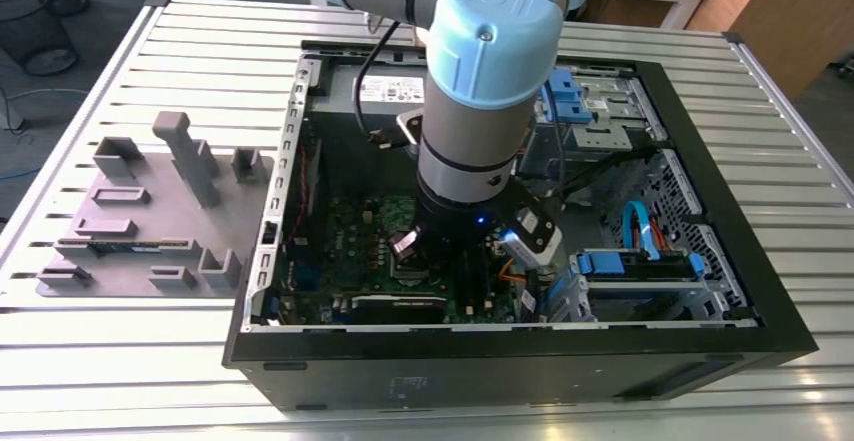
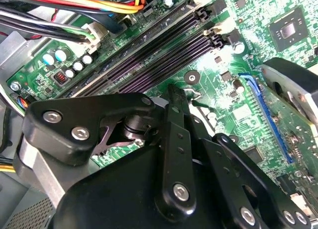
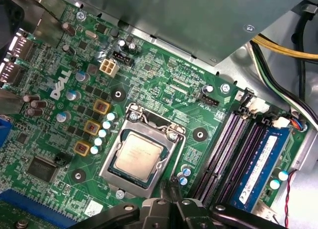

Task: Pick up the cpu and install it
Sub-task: 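Install the first cpu locking lever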

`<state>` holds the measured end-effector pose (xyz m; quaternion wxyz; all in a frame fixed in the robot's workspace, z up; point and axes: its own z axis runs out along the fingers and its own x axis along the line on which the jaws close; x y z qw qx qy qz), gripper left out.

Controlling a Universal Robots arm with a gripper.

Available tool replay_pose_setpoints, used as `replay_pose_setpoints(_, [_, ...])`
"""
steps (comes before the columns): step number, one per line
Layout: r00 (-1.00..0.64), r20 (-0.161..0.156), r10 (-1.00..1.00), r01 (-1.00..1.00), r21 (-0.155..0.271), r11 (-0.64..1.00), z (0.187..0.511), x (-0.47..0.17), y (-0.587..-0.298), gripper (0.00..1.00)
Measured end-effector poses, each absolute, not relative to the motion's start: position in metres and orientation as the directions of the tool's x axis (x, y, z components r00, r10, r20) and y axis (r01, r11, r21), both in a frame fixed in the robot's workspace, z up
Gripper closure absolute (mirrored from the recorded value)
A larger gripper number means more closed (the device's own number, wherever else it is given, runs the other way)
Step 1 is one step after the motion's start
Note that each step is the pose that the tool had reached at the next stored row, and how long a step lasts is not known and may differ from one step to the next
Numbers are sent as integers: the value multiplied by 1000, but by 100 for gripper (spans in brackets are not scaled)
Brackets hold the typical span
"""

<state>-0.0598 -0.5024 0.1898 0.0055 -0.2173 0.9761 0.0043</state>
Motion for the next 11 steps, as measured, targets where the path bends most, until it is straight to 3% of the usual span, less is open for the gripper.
replay_pose_setpoints(11, [-905,-12,-424,-425,6,905,190,-60,-508,89])
